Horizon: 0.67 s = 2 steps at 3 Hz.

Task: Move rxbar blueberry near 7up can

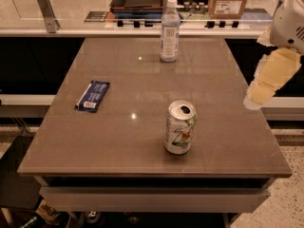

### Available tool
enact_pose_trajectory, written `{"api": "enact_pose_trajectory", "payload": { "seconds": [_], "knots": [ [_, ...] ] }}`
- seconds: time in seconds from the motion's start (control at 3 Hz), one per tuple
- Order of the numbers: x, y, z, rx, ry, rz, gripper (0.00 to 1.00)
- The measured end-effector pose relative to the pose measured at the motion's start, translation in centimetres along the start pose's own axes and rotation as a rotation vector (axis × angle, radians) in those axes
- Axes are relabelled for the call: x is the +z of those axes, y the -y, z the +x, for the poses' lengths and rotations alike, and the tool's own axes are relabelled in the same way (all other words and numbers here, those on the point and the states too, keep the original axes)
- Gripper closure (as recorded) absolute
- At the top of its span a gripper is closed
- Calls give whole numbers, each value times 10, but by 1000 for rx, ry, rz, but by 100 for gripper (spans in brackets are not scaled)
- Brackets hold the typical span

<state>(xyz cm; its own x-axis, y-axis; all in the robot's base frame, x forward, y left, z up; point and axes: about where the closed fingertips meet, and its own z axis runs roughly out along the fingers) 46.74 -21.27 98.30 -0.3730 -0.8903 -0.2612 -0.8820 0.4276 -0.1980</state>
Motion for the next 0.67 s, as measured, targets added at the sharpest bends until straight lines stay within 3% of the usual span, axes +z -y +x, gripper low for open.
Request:
{"api": "enact_pose_trajectory", "payload": {
  "seconds": [0.33, 0.67],
  "knots": [
    [9, 19, -24, 157, 57, -46, 0],
    [17, 32, -64, 279, 84, -75, 0]
  ]
}}
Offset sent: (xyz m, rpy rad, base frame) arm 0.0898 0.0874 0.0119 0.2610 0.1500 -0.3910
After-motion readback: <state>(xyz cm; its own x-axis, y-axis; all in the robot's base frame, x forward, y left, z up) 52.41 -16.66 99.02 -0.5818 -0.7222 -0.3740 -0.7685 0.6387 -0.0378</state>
